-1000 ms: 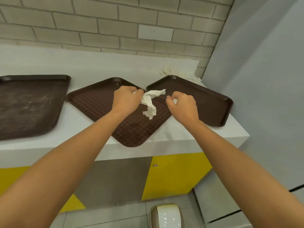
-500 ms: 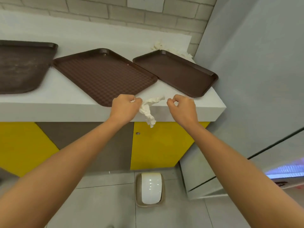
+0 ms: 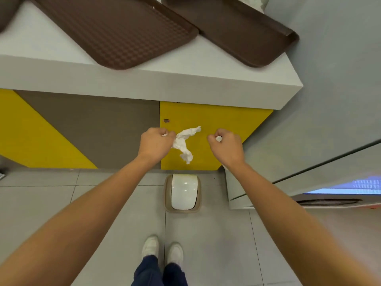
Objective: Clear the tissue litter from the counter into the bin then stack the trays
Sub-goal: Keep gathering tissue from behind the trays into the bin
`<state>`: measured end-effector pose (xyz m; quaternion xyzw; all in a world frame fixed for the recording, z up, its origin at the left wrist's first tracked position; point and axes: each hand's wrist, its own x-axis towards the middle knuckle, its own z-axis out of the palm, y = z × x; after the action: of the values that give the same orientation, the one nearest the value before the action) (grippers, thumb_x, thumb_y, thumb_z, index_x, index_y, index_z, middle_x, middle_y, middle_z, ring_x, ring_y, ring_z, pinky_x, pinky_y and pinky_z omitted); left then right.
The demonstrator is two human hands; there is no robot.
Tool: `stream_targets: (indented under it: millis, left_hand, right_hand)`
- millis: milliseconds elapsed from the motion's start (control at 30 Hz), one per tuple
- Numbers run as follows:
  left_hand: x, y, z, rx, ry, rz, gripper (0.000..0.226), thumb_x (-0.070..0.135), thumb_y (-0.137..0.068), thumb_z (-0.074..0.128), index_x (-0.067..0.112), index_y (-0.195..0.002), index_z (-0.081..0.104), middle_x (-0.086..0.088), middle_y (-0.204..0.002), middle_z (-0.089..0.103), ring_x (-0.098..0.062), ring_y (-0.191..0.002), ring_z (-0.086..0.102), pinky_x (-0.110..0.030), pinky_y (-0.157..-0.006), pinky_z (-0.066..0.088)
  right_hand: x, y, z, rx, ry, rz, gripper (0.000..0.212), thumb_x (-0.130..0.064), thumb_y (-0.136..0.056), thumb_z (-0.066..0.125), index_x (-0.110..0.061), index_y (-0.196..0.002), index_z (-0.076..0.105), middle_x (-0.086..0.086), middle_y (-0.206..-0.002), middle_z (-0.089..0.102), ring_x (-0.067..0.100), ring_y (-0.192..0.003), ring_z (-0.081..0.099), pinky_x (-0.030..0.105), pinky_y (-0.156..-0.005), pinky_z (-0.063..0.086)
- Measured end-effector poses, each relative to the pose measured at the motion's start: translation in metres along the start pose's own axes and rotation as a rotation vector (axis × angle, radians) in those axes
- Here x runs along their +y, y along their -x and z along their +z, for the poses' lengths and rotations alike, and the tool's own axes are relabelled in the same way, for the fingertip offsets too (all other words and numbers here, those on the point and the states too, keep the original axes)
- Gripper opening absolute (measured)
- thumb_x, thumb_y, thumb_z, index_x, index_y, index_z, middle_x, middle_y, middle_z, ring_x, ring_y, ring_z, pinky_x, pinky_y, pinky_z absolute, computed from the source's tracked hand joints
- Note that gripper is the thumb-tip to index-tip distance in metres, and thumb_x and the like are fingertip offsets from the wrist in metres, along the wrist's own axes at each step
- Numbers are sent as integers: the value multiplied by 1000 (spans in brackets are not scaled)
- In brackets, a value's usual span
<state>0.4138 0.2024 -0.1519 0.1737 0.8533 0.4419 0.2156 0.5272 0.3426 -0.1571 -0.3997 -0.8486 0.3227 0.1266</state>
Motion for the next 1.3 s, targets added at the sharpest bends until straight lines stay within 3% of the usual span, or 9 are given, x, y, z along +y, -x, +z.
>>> stream_targets:
  millis: [433,467,500,533,567,900,1133,1200,1300]
  left_hand:
    - [-160,-38,93,-64,50,-340,38,19,-87,51,10,-51,44,-4,-52,34,-20,-55,33,-28,-49,27]
    - [-176,-42,102,-72,74,-373,37,19,-88,50,18,-59,28,-2,-49,36,-20,-53,34,-27,-49,28]
    - [-190,-45,109,-72,86,-384,27,18,-89,50,-3,-75,57,2,-45,37,-18,-50,34,-26,-48,29]
    - [-205,-47,117,-79,88,-411,41,19,-89,50,11,-49,49,3,-43,37,-17,-49,35,-26,-47,29]
    - [-221,-49,125,-91,65,-416,42,20,-89,50,13,-48,43,1,-45,36,-17,-50,35,-27,-48,29]
    - [-326,-51,177,-141,54,-488,26,23,-88,50,7,-68,53,-6,-60,41,-18,-56,38,-27,-54,33]
    - [-345,-53,192,-165,119,-488,30,25,-89,51,2,-71,57,-8,-62,41,-16,-55,36,-29,-58,34]
    - [-348,-53,196,-171,136,-491,31,25,-90,52,0,-72,58,-9,-63,41,-16,-56,36,-29,-58,34]
    - [-350,-52,202,-191,140,-495,32,25,-91,52,0,-72,57,-5,-60,43,-14,-55,38,-28,-58,35]
  right_hand:
    - [121,22,157,-209,-118,382,36,-12,-87,46,-14,-54,31,0,-54,30,14,-53,26,29,-48,20]
    - [134,24,173,-225,-151,431,33,-11,-87,46,-11,-57,33,1,-55,32,14,-53,26,27,-47,20]
    - [147,26,189,-233,-181,472,28,-11,-87,45,-9,-60,36,2,-57,33,15,-55,27,27,-48,20]
    - [159,29,205,-237,-206,515,24,-11,-86,45,-7,-63,39,4,-60,34,16,-58,28,28,-50,21]
    - [171,32,220,-238,-232,557,21,-11,-85,45,-6,-65,41,6,-63,35,17,-60,29,29,-52,23]
    - [256,32,337,-198,-414,1032,23,-15,-89,42,-15,-67,50,3,-74,49,22,-79,48,34,-73,43]
    - [263,19,371,-49,-741,1305,34,-12,-97,39,-2,-127,49,10,-110,58,28,-103,57,34,-91,47]
    - [265,13,375,-8,-805,1355,36,-12,-98,37,-3,-132,45,8,-129,53,28,-118,52,34,-100,42]
    - [265,7,373,13,-924,1399,34,-17,-99,40,-7,-130,47,4,-124,53,26,-117,49,34,-98,41]
